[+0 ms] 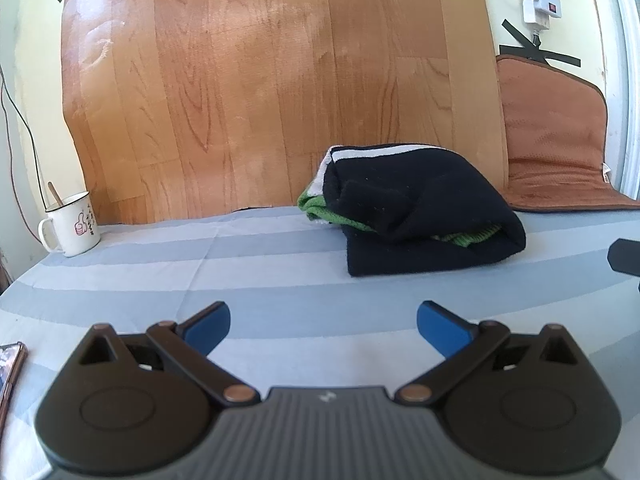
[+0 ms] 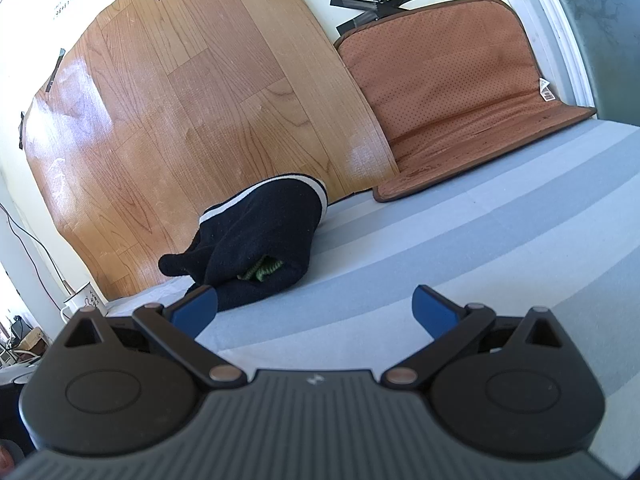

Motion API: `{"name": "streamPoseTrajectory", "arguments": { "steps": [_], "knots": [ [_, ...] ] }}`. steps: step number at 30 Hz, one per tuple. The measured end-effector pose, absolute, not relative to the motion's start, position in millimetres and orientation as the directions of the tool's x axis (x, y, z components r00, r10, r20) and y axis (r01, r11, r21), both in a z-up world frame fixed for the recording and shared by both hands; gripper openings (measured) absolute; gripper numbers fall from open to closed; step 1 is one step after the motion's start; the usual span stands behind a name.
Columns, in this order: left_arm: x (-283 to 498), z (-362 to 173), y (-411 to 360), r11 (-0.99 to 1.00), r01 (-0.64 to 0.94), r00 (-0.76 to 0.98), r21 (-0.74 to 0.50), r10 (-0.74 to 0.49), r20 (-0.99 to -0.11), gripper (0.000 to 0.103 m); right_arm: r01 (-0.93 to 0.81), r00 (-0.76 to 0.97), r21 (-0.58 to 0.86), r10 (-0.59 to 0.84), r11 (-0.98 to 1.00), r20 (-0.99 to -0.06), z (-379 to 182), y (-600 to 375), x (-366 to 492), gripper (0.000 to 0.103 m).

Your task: Fold small clothes

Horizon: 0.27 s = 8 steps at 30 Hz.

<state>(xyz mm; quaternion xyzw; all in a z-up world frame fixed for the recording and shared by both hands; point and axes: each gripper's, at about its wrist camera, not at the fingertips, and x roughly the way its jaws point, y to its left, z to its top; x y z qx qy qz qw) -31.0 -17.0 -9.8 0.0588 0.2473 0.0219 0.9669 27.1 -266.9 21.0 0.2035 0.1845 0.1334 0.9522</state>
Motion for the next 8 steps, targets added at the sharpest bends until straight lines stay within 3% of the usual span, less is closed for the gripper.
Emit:
{"name": "streamPoseTrajectory", "arguments": {
  "steps": [8],
  "knots": [
    [-34.2, -9.4, -22.5, 0.99, 0.004, 0.892, 0.144, 0.062, -0.447, 0.103, -0.177, 0.897, 0.436, 0.327, 0.882, -0.298, 21.2, -266.4, 26.7, 0.103]
  ]
}}
